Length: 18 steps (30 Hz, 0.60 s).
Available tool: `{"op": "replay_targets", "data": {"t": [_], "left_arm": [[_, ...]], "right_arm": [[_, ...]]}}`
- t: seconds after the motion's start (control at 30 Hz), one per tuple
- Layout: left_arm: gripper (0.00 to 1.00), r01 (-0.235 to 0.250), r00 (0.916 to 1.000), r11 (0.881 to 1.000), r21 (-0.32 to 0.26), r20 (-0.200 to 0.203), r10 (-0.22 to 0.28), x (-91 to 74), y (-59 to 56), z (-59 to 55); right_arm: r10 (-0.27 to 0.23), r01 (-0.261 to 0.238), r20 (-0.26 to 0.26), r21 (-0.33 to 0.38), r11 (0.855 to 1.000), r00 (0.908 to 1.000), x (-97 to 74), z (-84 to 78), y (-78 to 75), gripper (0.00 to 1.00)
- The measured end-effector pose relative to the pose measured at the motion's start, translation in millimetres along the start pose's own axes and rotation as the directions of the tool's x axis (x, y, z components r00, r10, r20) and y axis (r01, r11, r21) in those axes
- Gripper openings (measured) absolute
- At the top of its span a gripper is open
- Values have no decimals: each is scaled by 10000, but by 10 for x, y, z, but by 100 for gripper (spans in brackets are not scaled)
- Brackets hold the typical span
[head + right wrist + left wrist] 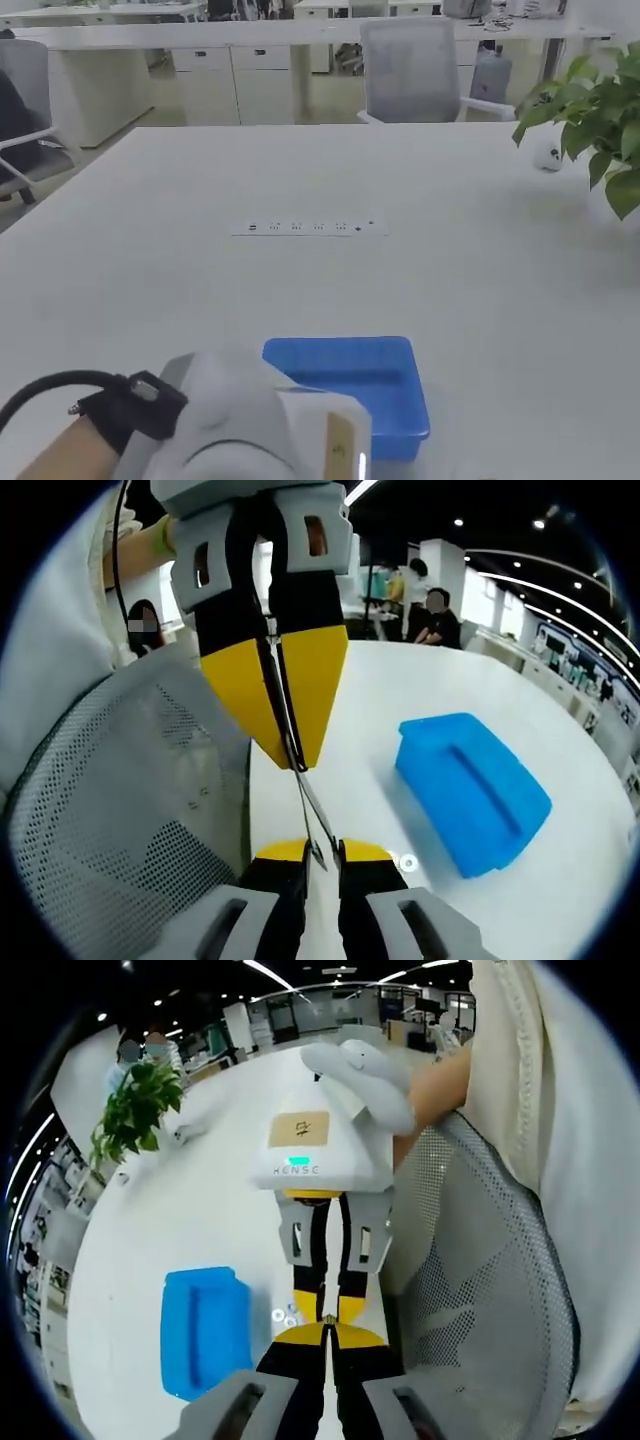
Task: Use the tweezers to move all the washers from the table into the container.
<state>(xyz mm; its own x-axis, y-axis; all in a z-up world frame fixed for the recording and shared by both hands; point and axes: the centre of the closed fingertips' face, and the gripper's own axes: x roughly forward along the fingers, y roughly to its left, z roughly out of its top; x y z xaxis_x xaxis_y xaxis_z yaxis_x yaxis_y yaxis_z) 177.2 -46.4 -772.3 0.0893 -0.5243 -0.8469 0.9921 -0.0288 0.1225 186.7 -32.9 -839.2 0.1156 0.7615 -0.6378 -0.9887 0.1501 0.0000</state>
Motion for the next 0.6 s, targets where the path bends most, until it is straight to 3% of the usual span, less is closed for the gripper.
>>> {"op": "replay_targets", "data": {"t": [0.37, 0.57, 0.6], "left_arm": [[0, 79, 9993, 9992, 381, -366, -65, 60, 180, 10], [0, 507, 9974, 9984, 235, -522, -494, 116, 195, -21], [0, 557, 9978, 9983, 161, -379, -550, 107, 214, 4]], "right_arm": [[-423, 422, 22, 307, 9986, 9991, 12, -24, -172, 7], [-323, 328, -102, 463, 9984, 9994, 32, -87, -170, 7], [-346, 351, -121, 437, 9984, 9993, 30, -92, -171, 7]]}}
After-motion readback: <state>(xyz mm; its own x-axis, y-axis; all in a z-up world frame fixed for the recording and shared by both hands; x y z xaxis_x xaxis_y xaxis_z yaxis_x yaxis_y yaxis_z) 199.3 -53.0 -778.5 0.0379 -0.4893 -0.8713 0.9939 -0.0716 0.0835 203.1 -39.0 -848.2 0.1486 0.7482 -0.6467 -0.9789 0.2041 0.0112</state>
